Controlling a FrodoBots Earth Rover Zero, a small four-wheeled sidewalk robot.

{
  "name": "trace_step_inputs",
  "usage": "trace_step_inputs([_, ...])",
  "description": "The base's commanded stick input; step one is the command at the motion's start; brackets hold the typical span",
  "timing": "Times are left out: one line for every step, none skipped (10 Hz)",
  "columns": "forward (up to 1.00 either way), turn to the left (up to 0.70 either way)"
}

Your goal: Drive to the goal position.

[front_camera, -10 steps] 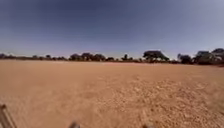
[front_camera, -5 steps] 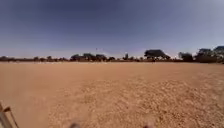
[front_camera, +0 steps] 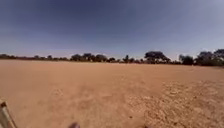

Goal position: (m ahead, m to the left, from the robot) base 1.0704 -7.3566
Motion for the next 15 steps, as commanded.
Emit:
trace_step_inputs([0.45, 0.0])
trace_step_inputs([0.45, 0.0])
trace_step_inputs([0.45, 0.0])
trace_step_inputs([0.45, 0.0])
trace_step_inputs([0.45, 0.0])
trace_step_inputs([0.45, 0.0])
trace_step_inputs([0.45, 0.0])
trace_step_inputs([0.45, 0.0])
trace_step_inputs([0.45, 0.0])
trace_step_inputs([0.45, 0.0])
trace_step_inputs([0.45, 0.0])
trace_step_inputs([0.45, 0.0])
trace_step_inputs([0.45, 0.0])
trace_step_inputs([0.45, 0.0])
trace_step_inputs([0.45, 0.0])
